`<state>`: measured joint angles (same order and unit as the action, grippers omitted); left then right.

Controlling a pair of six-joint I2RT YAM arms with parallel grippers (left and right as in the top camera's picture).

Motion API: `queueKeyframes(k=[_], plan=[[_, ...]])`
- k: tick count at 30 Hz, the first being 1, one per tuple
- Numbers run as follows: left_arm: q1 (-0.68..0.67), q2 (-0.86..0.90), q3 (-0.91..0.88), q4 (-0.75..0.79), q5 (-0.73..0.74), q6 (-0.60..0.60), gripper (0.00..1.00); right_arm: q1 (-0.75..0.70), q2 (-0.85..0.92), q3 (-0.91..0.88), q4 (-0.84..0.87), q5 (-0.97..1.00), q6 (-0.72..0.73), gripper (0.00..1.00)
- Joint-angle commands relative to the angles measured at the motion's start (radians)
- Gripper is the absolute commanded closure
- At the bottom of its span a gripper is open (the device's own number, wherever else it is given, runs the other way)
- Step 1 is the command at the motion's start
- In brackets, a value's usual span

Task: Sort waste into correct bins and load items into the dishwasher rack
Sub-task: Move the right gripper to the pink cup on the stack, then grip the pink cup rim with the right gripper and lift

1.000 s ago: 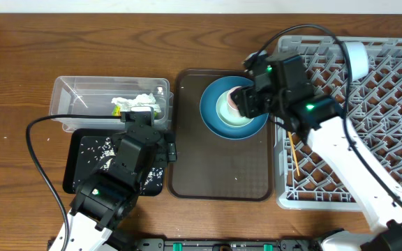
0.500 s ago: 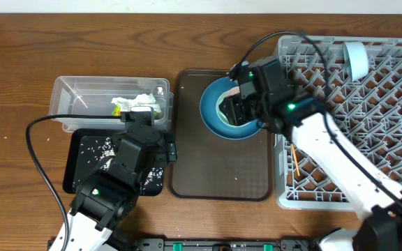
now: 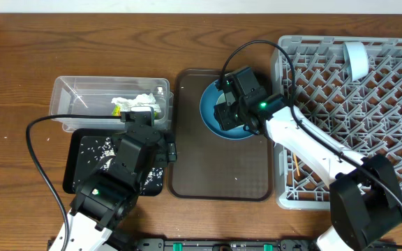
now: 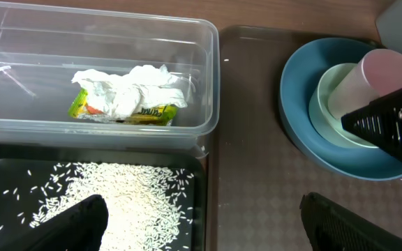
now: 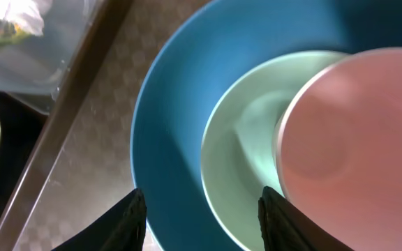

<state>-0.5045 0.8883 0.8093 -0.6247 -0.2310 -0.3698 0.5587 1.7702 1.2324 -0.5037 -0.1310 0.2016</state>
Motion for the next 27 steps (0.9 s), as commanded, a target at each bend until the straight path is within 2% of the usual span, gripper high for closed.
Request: queueKeyframes(k=[1,6,11,19,27], plan=[[0.004,-0.001,0.019,0.0,0.003,-0.01,0.09,0.011,-0.011,0.002,0.006,-0.041,0.008,0.5],[0.004,-0.001,0.019,0.0,0.003,-0.009,0.09,0.01,-0.075,0.012,0.013,-0.079,0.007,0.5],[0.004,-0.001,0.019,0.0,0.003,-0.009,0.09,0.009,-0.127,0.012,0.032,0.054,0.007,0.52],[0.004,-0.001,0.019,0.0,0.003,-0.01,0.09,0.009,-0.073,0.011,0.032,0.137,0.006,0.56],[0.004,-0.001,0.019,0.0,0.003,-0.01,0.09,0.009,-0.013,0.011,0.024,0.142,0.007,0.7]])
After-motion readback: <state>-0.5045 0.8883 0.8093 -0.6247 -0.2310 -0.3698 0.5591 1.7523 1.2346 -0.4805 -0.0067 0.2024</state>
